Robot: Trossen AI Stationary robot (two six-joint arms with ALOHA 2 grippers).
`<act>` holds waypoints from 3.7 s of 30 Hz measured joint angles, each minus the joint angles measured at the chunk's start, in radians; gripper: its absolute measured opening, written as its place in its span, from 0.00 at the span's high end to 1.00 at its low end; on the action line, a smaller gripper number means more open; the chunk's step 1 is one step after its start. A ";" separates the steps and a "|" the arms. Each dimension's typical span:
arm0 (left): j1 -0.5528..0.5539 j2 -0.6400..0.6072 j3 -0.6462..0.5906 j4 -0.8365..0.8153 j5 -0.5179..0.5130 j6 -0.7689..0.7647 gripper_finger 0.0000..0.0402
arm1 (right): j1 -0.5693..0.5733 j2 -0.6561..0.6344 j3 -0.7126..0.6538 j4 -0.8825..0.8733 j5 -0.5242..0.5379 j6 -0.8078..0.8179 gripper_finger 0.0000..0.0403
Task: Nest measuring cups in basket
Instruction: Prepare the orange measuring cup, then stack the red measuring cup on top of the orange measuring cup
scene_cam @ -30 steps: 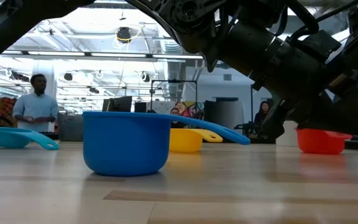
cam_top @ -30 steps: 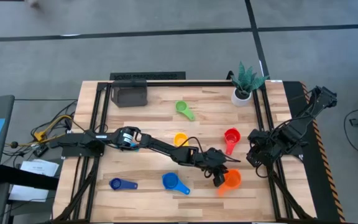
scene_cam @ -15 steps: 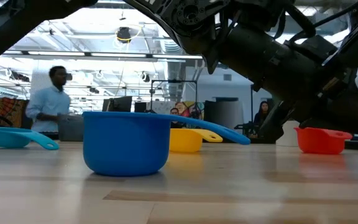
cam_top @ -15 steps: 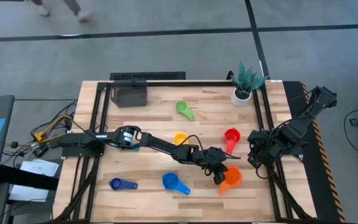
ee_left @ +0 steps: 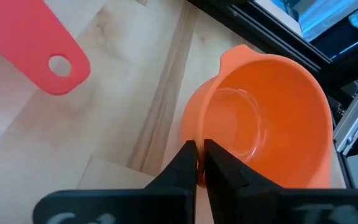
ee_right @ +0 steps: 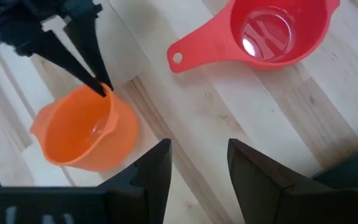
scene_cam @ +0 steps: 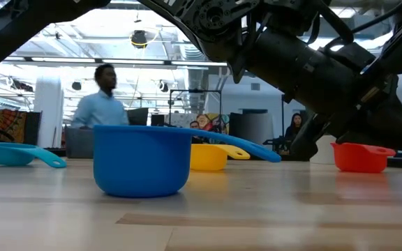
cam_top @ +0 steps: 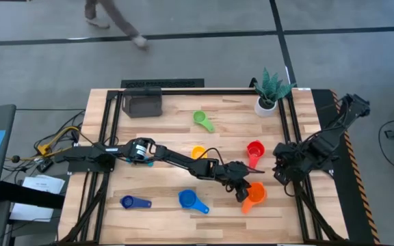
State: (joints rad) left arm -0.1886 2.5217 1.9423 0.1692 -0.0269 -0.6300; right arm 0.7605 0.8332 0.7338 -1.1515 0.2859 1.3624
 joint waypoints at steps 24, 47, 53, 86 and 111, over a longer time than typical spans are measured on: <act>0.090 -0.015 0.351 -0.565 -0.048 -0.046 1.00 | 0.144 -0.035 0.000 -0.042 0.107 0.225 0.57; -0.021 -0.002 0.343 -0.803 -0.083 -0.210 1.00 | 0.007 -0.035 0.000 -0.090 0.117 0.088 0.57; -0.038 -0.012 0.345 -0.914 -0.083 -0.271 1.00 | -0.018 -0.035 0.000 -0.090 0.118 0.042 0.57; -0.100 -0.059 0.348 -1.192 -0.144 -0.319 1.00 | -0.038 -0.035 -0.001 -0.064 0.157 0.017 0.56; -0.115 -0.080 0.347 -1.211 -0.093 -0.401 0.76 | -0.038 -0.035 -0.001 -0.036 0.161 -0.029 0.47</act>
State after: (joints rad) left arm -0.3039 2.4420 2.2890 -1.0418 -0.1199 -1.0307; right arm 0.7227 0.7982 0.7330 -1.1873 0.4473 1.3338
